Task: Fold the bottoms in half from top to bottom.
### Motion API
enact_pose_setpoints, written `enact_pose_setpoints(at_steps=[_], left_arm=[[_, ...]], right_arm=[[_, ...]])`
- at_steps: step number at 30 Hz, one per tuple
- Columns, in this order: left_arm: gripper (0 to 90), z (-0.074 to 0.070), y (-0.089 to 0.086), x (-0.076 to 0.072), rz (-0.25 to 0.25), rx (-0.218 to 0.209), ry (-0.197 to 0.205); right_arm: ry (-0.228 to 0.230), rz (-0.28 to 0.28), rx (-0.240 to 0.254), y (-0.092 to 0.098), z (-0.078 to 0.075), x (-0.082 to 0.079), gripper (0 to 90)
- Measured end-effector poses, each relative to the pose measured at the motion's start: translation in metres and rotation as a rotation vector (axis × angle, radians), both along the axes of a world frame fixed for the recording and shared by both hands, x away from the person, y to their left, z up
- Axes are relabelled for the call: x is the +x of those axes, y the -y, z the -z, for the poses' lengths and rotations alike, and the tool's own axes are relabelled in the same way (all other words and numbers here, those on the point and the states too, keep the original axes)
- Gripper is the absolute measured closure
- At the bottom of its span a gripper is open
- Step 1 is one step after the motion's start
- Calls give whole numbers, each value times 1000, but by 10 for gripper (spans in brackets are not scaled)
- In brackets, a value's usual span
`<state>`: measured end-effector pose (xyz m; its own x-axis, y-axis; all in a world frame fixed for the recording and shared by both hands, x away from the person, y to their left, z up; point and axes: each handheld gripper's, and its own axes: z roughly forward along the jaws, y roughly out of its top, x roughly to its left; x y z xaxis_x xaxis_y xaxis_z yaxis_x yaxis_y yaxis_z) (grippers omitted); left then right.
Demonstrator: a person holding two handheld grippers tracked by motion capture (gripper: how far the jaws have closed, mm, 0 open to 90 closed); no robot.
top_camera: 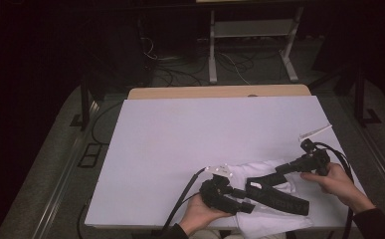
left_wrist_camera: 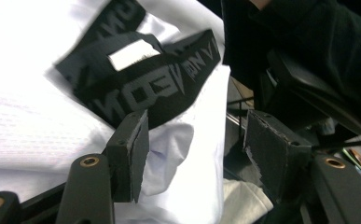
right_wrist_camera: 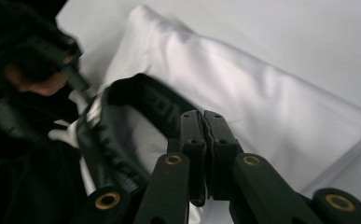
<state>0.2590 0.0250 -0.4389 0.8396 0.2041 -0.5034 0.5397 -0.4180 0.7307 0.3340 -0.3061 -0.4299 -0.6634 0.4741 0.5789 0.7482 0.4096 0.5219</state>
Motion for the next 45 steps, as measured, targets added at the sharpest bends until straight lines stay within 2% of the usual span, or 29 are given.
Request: enact_pose_setpoints(at_steps=[3, 5, 11, 16, 22, 26, 30, 40, 45], left_arm=[[373, -1, -2, 2, -10, -4, 3], [355, -2, -4, 4, -25, -10, 6], [302, -7, -11, 9, -52, -29, 23], [292, -14, -22, 17, -100, -62, 50], [289, -19, -32, 24, -128, -79, 66], [281, -23, -45, 32, -170, -105, 75], [277, -23, -55, 39, -189, -114, 78], [267, -20, -58, 44, -198, -114, 79], [263, -19, -57, 44, -193, -116, 80]], right_arm=[[10, -17, 8, 1, -2, -4, 858], [20, -48, 34, 2, -6, -10, 858], [18, -91, 43, 4, -7, -21, 861], [10, -135, 72, 11, -8, -37, 863], [13, -187, 70, 12, -10, -50, 863], [-3, -247, 62, 10, -11, -63, 863], [-17, -311, 37, 8, -9, -74, 862], [-33, -372, 33, 13, -2, -90, 846], [-27, -376, 39, 15, -3, -92, 810]])
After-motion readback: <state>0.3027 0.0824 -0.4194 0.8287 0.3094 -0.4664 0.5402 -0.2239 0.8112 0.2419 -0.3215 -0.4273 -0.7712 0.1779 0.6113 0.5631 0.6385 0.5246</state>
